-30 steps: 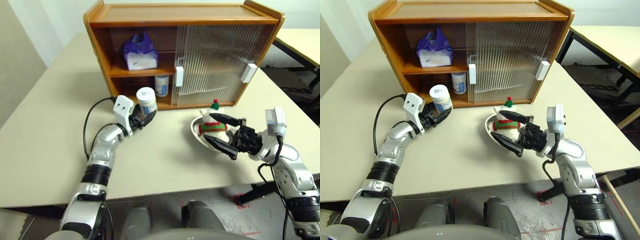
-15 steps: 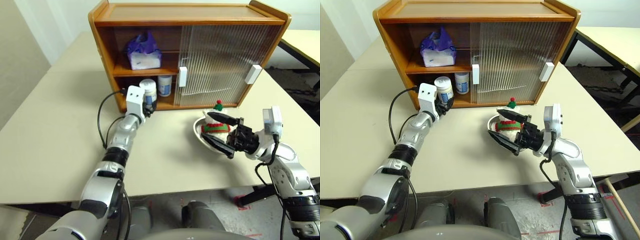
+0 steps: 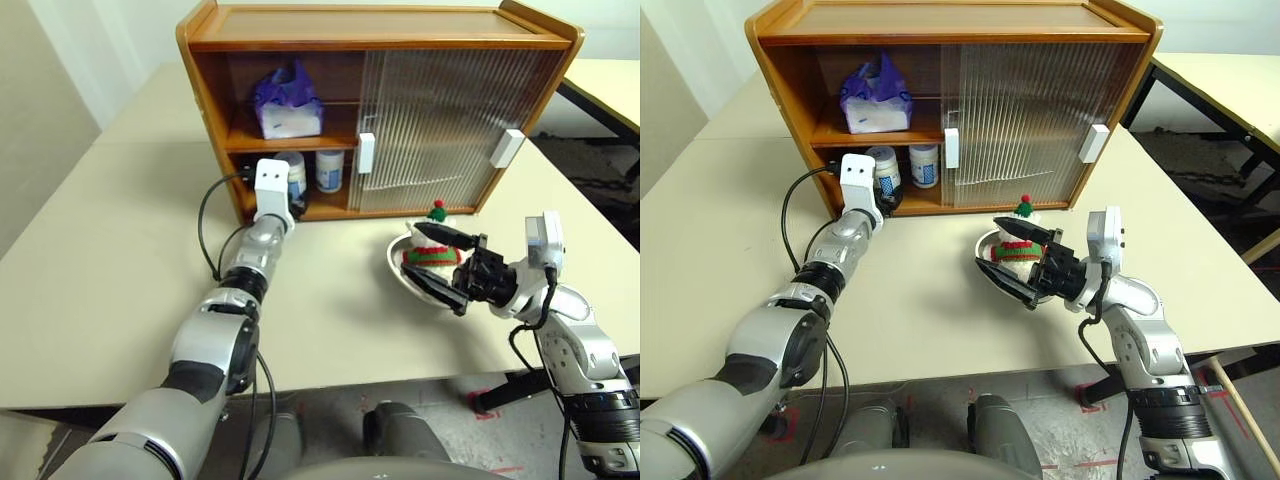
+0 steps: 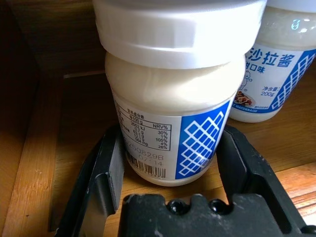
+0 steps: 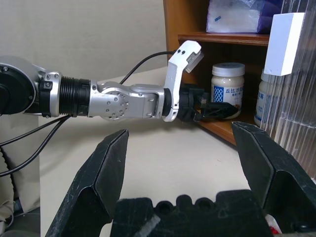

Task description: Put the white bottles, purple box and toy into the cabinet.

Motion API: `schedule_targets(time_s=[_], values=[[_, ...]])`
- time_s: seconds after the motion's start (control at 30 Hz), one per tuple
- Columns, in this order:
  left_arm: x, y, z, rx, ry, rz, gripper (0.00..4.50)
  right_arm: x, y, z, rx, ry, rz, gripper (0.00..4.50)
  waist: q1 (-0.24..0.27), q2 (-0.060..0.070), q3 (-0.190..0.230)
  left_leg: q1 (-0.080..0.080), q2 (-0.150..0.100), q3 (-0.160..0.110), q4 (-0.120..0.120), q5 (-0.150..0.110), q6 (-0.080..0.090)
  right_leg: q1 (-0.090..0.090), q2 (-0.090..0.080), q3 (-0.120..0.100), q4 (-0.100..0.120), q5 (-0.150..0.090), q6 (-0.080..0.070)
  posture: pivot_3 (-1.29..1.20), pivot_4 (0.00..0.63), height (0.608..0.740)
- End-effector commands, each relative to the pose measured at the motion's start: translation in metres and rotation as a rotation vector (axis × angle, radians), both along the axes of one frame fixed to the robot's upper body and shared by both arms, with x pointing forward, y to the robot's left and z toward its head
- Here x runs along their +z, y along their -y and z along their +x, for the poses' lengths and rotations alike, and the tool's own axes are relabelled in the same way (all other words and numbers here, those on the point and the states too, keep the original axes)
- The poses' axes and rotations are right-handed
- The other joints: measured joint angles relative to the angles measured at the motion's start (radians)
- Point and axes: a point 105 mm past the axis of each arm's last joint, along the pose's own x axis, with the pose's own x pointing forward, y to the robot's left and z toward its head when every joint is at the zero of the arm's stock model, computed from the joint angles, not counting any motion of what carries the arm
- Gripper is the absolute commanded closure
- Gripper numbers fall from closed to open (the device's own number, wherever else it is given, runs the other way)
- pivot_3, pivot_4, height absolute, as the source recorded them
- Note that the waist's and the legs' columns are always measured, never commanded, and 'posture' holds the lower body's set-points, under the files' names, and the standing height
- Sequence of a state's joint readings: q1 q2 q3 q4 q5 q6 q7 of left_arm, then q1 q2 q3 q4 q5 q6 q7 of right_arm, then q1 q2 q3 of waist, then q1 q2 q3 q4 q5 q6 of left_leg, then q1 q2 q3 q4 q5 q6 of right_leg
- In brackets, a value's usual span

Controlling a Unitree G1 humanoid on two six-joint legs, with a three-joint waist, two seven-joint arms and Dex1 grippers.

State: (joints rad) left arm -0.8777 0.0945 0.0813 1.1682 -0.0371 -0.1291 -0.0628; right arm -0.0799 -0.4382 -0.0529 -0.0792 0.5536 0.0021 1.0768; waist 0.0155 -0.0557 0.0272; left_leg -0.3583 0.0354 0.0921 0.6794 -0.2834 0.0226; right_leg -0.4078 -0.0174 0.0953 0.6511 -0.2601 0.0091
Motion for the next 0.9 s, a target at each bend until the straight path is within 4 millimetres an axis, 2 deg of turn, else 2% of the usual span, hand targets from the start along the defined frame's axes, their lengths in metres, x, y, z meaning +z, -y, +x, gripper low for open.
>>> schedule_targets(time_s=[0.03,0.23,0.37,0.4,0.7,0.9], values=[[0.001,-0.002,0.002,0.019,-0.007,0.010,1.50,0.003,-0.001,-0.001,0.006,0.020,-0.011,0.00,0.000,0.000,0.000,0.000,0.000,0.000,0.000,0.000,0.000,0.000,0.000,0.000,0.000,0.000,0.000,0.05,0.000,0.740],[0.005,-0.006,0.006,0.037,-0.010,0.031,1.50,0.005,0.000,0.000,0.002,0.027,-0.014,0.00,-0.002,0.000,0.000,0.000,0.000,0.000,0.000,0.000,0.000,0.000,0.000,0.000,0.000,0.000,0.001,0.04,0.000,0.740],[0.005,-0.006,0.006,0.035,-0.016,0.027,0.15,0.005,0.001,0.000,0.001,0.029,-0.017,0.00,-0.001,-0.001,0.000,0.000,0.000,0.000,0.000,0.000,0.000,0.000,0.000,0.000,0.000,0.000,0.001,0.05,0.000,0.740],[0.004,-0.005,0.006,0.027,-0.015,0.026,0.04,0.005,0.001,0.000,0.000,0.029,-0.018,0.00,-0.001,-0.001,0.000,0.000,0.000,0.000,0.000,0.000,0.000,0.000,0.000,0.000,0.000,0.000,0.000,0.05,0.000,0.740],[-0.010,0.004,-0.009,-0.038,0.014,-0.013,0.04,0.004,0.002,-0.001,0.003,0.027,-0.019,0.00,-0.002,-0.001,0.000,0.000,0.000,0.000,0.000,0.000,0.000,0.000,0.000,0.000,0.000,0.001,-0.001,0.07,0.000,0.740],[-0.006,0.006,-0.024,-0.093,0.067,0.034,0.04,0.002,0.003,0.001,0.008,0.022,-0.021,0.00,0.000,-0.001,0.000,0.000,0.000,0.000,0.000,0.000,0.000,0.000,0.000,0.000,0.000,0.001,-0.002,0.09,0.000,0.740]])
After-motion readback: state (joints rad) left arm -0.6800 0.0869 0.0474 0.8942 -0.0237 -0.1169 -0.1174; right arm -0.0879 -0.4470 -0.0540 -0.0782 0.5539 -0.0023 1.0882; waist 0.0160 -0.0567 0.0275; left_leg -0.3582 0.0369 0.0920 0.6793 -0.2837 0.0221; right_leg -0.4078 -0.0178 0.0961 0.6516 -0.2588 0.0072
